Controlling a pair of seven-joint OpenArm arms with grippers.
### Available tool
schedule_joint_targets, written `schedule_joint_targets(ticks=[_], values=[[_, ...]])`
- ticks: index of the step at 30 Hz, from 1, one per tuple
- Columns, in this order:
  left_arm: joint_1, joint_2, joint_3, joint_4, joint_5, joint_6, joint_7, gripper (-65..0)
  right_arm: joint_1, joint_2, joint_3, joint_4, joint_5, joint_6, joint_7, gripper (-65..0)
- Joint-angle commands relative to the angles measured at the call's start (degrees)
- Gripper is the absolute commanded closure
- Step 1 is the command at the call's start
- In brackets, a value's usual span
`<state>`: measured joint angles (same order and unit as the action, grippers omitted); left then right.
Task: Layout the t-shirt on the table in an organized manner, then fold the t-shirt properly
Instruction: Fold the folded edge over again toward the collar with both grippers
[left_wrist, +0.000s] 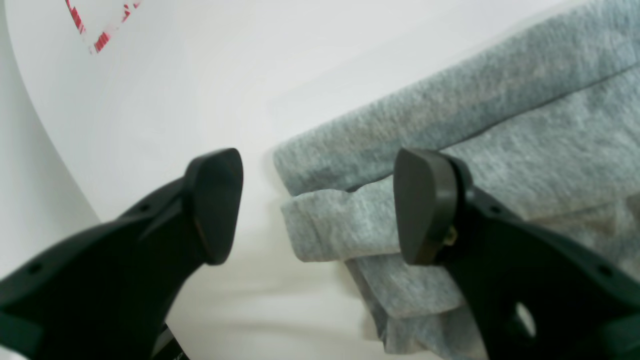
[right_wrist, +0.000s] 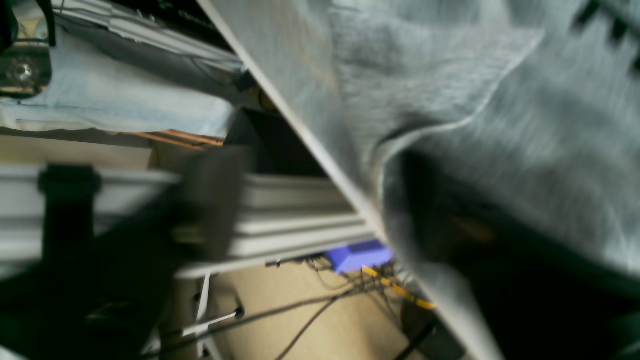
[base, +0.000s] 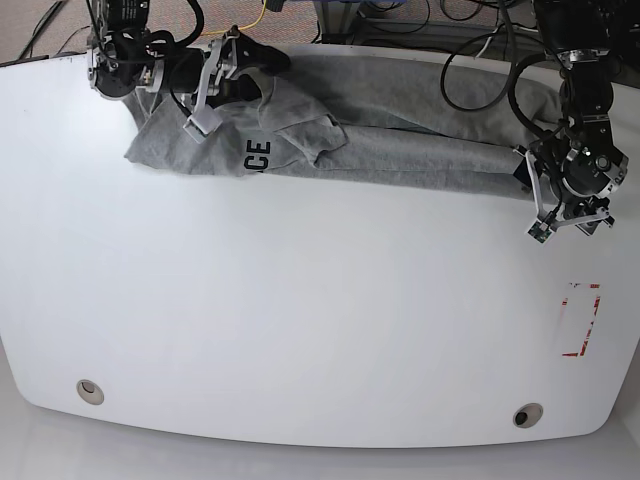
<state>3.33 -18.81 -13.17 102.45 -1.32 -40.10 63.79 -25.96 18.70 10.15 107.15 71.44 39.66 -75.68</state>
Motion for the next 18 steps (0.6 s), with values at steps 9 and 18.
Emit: schedule_joint_targets(ticks=[9,18], values=[[1.5,-0.8,-0.4,6.7,-0.5,0.1,-0.3,-43.3,-1.9,1.8,5.9,1.1,3.8,0.3,0.7,-59.3],[4.8,1.2,-1.8,10.2,-0.5,0.1,-0.3,-39.4,-1.4,2.0,12.8,0.7,4.2,0.3,1.1,-52.8]])
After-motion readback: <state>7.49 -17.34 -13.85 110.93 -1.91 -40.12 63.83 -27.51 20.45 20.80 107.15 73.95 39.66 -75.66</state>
